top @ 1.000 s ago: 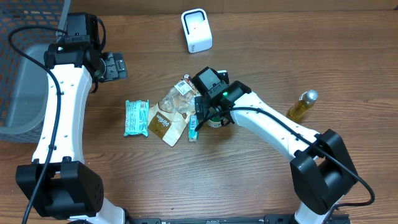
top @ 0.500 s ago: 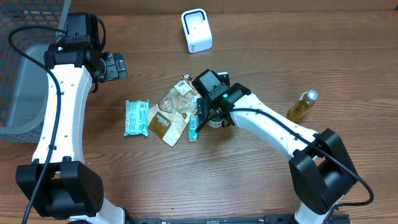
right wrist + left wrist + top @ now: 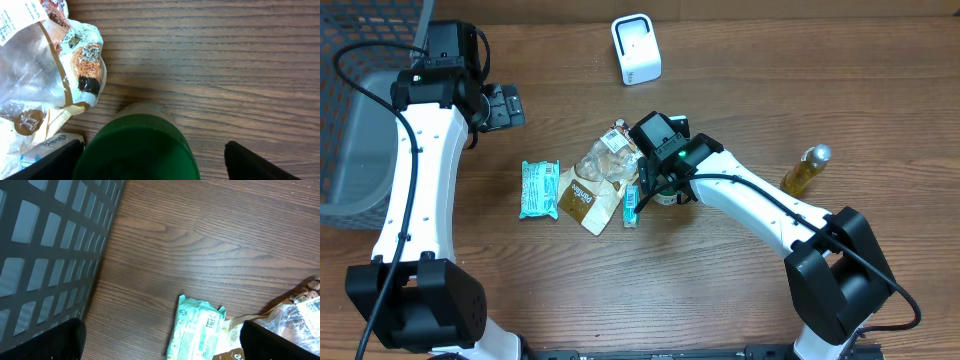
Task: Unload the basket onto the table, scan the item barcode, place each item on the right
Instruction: 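Lower the right gripper around the green lid of the tub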
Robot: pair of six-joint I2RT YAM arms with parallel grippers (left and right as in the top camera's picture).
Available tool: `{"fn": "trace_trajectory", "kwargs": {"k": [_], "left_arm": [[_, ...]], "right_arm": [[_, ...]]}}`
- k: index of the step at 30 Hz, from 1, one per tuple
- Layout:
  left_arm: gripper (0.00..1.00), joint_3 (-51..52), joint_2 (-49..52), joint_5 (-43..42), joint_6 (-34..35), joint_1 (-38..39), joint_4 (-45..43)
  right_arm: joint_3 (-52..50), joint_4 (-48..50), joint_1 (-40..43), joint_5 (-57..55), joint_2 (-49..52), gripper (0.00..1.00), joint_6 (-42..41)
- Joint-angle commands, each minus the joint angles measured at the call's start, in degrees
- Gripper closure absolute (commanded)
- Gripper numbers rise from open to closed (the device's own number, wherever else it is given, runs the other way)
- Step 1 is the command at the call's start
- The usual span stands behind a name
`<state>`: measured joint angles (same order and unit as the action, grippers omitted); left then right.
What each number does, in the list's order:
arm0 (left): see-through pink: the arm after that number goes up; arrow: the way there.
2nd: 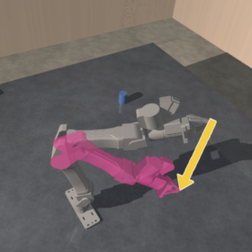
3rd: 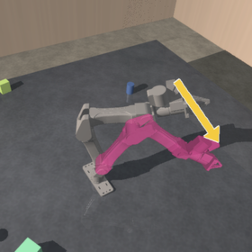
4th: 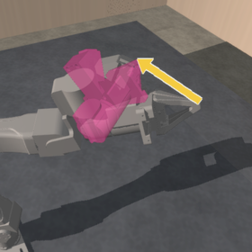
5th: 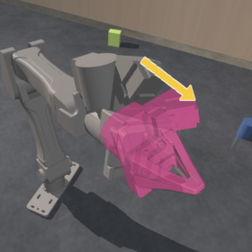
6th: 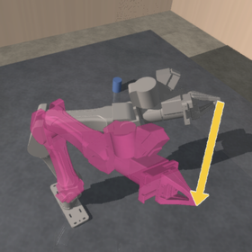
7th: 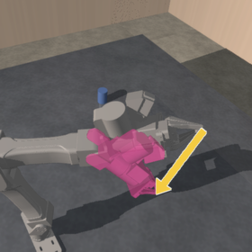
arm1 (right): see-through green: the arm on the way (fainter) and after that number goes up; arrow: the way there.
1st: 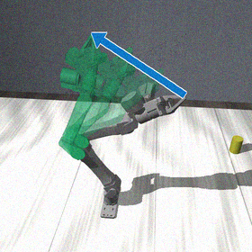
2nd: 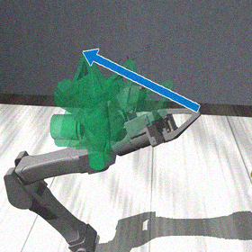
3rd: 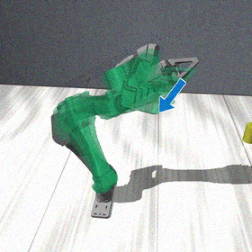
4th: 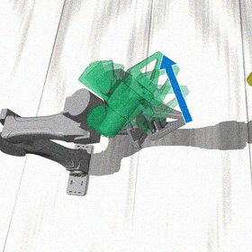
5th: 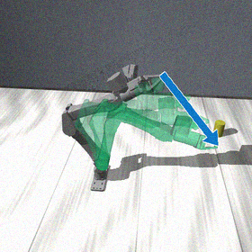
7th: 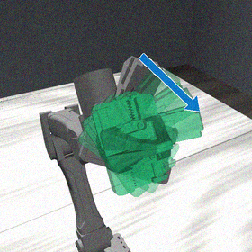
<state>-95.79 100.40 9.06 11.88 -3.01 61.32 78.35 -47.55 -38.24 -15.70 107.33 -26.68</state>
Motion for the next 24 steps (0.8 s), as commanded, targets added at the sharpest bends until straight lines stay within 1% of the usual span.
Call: {"fn": "trace_trajectory", "kwargs": {"k": [1, 9, 13, 24], "left_arm": [[0.00, -1.0, -0.4, 0.3, -0.1, 0.0, 0.0], [0.00, -1.0, -0.4, 0.3, -0.1, 0.0, 0.0], [0.00, -1.0, -0.4, 0.3, -0.1, 0.0, 0.0], [0.00, -1.0, -0.4, 0.3, -0.1, 0.0, 0.0]], "right_arm": [[-0.5, 0.3, 0.1, -1.0, 0.2, 0.14, 0.1], [-0.5, 0.2, 0.1, -1.0, 0.2, 0.15, 0.1], [-0.5, 0.1, 0.1, -1.0, 0.2, 0.18, 0.1], [-0.5, -0.4, 0.1, -1.5, 0.2, 0.20, 0.1]]}}
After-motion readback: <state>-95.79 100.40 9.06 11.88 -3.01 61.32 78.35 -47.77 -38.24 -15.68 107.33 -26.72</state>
